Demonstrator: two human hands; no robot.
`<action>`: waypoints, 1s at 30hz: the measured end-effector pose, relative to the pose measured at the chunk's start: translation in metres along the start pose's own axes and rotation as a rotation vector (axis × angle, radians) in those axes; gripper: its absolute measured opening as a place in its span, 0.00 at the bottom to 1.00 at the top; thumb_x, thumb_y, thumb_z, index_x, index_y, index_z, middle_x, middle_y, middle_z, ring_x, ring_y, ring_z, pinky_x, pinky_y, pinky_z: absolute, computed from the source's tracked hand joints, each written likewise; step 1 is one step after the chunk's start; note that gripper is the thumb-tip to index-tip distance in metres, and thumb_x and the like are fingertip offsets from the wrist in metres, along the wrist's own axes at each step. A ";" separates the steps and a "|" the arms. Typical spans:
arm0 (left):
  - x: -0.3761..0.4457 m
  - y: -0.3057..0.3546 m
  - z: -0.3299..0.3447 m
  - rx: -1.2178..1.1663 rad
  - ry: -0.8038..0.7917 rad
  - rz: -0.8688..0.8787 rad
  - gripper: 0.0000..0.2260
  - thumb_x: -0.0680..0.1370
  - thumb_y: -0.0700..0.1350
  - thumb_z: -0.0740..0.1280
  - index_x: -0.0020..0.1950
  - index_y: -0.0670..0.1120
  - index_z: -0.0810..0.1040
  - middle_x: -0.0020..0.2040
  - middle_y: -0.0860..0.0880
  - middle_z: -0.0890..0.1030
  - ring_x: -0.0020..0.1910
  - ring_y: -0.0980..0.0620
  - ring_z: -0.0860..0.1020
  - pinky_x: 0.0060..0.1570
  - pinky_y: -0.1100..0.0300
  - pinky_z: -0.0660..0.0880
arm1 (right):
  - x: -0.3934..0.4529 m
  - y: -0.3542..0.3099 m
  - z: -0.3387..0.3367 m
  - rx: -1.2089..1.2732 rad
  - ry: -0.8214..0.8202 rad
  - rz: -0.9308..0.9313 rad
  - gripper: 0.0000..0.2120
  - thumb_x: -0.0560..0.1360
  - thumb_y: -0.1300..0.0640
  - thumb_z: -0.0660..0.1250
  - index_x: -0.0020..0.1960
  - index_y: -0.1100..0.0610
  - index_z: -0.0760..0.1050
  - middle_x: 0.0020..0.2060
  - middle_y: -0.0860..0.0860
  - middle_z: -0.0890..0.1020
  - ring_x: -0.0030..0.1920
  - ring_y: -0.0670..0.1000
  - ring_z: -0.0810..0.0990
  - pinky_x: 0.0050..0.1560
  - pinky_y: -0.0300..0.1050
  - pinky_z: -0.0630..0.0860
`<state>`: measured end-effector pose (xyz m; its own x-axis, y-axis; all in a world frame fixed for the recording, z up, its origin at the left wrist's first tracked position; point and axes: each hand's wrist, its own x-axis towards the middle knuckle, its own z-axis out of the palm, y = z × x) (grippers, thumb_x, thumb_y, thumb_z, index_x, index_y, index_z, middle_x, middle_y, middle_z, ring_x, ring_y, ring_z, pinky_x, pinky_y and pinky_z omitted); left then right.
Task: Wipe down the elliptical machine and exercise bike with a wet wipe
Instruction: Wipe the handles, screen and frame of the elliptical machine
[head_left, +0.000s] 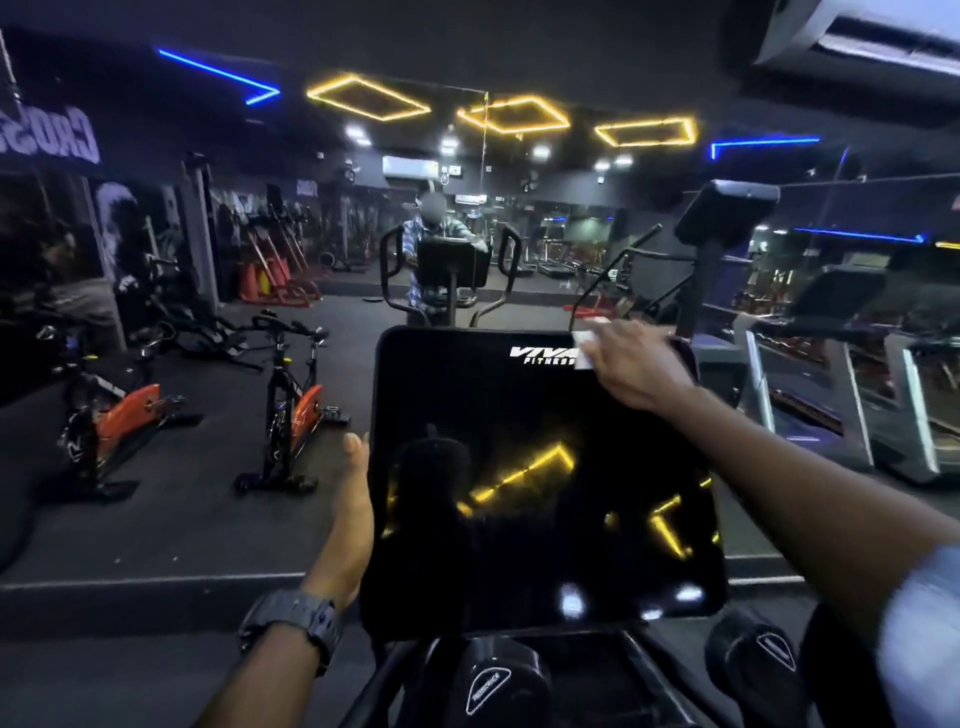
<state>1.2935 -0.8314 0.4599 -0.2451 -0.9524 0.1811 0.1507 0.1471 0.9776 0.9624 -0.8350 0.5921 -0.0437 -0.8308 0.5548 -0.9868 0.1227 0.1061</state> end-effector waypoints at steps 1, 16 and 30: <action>-0.001 0.000 0.001 0.005 0.011 0.019 0.35 0.77 0.73 0.43 0.79 0.58 0.62 0.76 0.60 0.65 0.75 0.59 0.64 0.73 0.56 0.61 | 0.009 -0.031 0.003 0.012 -0.011 -0.095 0.24 0.82 0.47 0.51 0.71 0.60 0.66 0.61 0.61 0.77 0.61 0.63 0.75 0.62 0.57 0.71; 0.046 0.049 0.035 0.711 0.077 0.253 0.40 0.79 0.71 0.43 0.84 0.47 0.48 0.84 0.55 0.43 0.81 0.59 0.40 0.79 0.54 0.41 | -0.056 0.004 0.018 0.011 -0.038 0.170 0.48 0.76 0.27 0.42 0.79 0.63 0.41 0.79 0.59 0.42 0.79 0.56 0.39 0.79 0.55 0.43; 0.082 0.074 0.052 1.113 -0.094 0.368 0.37 0.82 0.65 0.48 0.82 0.41 0.55 0.84 0.47 0.50 0.82 0.55 0.46 0.78 0.57 0.37 | -0.040 -0.054 0.022 -0.023 -0.019 0.053 0.44 0.77 0.29 0.41 0.80 0.61 0.43 0.80 0.57 0.45 0.79 0.56 0.40 0.78 0.58 0.39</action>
<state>1.2345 -0.8848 0.5531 -0.4378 -0.7874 0.4340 -0.6815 0.6055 0.4110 1.0141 -0.8205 0.5463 -0.0987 -0.8331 0.5443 -0.9792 0.1788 0.0961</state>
